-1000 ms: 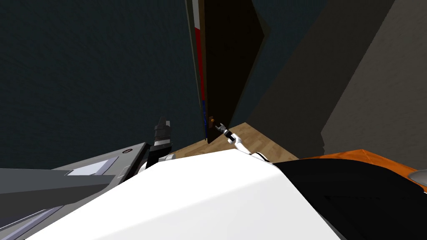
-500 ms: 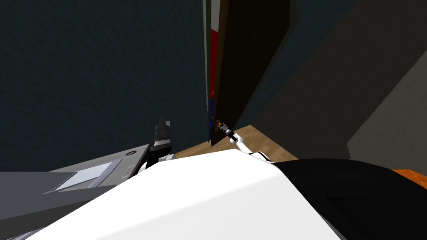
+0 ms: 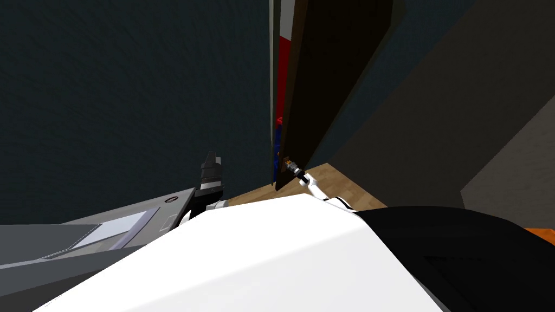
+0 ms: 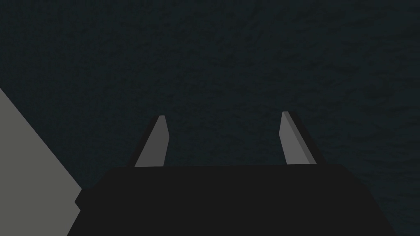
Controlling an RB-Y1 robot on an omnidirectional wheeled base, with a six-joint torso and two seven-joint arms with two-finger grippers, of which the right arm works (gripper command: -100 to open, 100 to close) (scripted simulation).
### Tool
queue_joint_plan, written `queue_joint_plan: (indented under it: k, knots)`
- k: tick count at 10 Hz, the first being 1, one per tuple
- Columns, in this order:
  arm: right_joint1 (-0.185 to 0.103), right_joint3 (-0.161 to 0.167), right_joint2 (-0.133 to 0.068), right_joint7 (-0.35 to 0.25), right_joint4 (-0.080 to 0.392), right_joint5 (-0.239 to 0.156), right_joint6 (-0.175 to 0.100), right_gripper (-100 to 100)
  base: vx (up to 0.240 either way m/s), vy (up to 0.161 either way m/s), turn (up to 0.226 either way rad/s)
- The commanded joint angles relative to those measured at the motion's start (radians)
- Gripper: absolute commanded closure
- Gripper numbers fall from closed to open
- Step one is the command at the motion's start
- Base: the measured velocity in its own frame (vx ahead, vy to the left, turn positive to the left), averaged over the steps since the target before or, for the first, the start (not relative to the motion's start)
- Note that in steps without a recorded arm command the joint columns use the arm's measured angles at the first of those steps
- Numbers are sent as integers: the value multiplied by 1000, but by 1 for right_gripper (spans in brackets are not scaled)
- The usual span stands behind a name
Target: Pull the door open
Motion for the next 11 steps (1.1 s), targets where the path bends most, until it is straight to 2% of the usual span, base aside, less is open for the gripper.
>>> queue_joint_plan:
  k: [1,3,11]
  knots:
    - [1,-1,0,-1,0,-1,-1,100,-14,-10,-1]
    - [1,-1,0,-1,0,-1,-1,100,-3,-1,-3]
    - [-12,2,11,-169,12,-121,20,100,-77,-74,107]
